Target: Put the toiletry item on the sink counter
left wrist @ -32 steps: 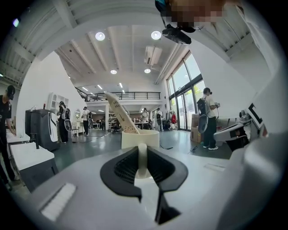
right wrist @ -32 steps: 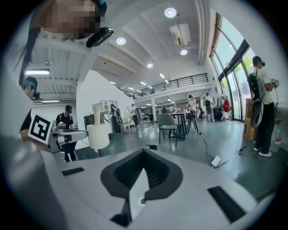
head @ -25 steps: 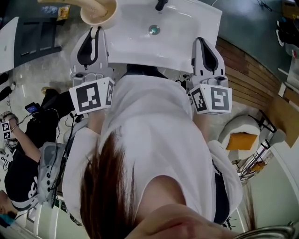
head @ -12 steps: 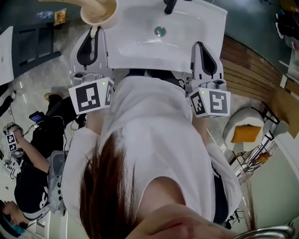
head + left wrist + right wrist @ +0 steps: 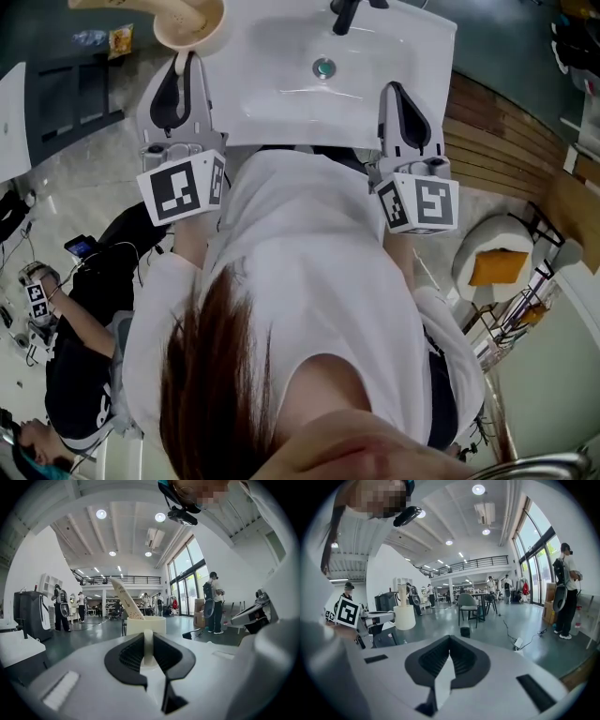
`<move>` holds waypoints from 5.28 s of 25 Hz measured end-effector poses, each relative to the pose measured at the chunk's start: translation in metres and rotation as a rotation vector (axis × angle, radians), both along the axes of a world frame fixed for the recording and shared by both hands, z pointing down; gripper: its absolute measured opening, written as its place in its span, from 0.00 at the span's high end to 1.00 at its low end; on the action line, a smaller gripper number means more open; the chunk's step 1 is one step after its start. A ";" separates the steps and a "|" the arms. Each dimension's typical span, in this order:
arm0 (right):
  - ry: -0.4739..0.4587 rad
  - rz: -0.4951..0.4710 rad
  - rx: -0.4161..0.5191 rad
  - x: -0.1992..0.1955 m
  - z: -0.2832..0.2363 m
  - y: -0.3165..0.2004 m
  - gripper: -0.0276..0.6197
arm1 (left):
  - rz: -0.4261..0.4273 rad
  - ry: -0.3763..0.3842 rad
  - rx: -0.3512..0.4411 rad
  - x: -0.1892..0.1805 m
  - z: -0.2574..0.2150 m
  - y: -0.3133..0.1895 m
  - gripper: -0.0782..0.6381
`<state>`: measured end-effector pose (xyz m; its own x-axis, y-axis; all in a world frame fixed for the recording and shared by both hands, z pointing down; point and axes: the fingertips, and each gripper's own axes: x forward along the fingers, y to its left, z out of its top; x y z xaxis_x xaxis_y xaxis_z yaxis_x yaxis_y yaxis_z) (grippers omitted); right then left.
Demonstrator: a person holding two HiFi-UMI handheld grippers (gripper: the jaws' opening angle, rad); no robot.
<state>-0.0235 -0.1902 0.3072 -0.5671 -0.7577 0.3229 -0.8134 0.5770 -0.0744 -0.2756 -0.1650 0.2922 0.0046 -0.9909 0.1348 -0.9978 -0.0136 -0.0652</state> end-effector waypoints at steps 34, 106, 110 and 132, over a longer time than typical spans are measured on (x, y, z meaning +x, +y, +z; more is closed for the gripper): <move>0.045 0.062 -0.033 0.002 0.015 -0.015 0.95 | -0.081 -0.019 0.012 -0.043 0.072 -0.082 0.82; 0.087 0.015 -0.083 -0.029 0.032 -0.014 0.95 | -0.022 0.031 -0.235 -0.048 0.227 -0.108 0.82; 0.082 0.009 -0.075 -0.030 0.030 -0.013 0.95 | -0.025 0.029 -0.238 -0.049 0.225 -0.108 0.82; 0.092 0.025 -0.072 -0.025 0.026 -0.012 0.95 | -0.033 0.093 -0.290 -0.053 0.216 -0.103 0.69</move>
<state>-0.0481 -0.2022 0.3336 -0.5137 -0.7442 0.4270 -0.8328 0.5522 -0.0395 -0.3287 -0.2678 0.5081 -0.0016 -0.9107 0.4130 -0.9995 0.0144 0.0279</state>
